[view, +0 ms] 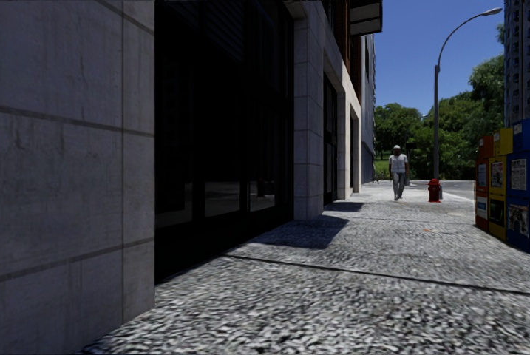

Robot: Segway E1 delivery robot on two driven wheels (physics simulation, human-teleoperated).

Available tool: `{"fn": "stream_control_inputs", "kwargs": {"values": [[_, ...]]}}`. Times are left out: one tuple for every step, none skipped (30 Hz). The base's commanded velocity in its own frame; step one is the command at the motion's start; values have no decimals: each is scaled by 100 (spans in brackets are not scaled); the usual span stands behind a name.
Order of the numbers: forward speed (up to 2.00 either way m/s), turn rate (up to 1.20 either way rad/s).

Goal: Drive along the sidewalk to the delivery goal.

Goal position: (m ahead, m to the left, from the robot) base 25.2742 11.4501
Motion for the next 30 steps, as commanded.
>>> {"fn": "stream_control_inputs", "kwargs": {"values": [[176, -79], [174, -79], [172, -79], [172, -79], [172, -79], [171, -79], [171, -79], [171, -79], [171, -79], [171, -72], [171, -47], [171, -17], [171, 0], [171, 0], [171, 0], [171, 0], [171, 0], [171, 0], [171, 0], [171, 0], [171, 0], [171, 0], [171, 0], [171, 0], [171, 0], [171, 0], [171, 0], [171, 0], [171, 0], [171, 0]]}}
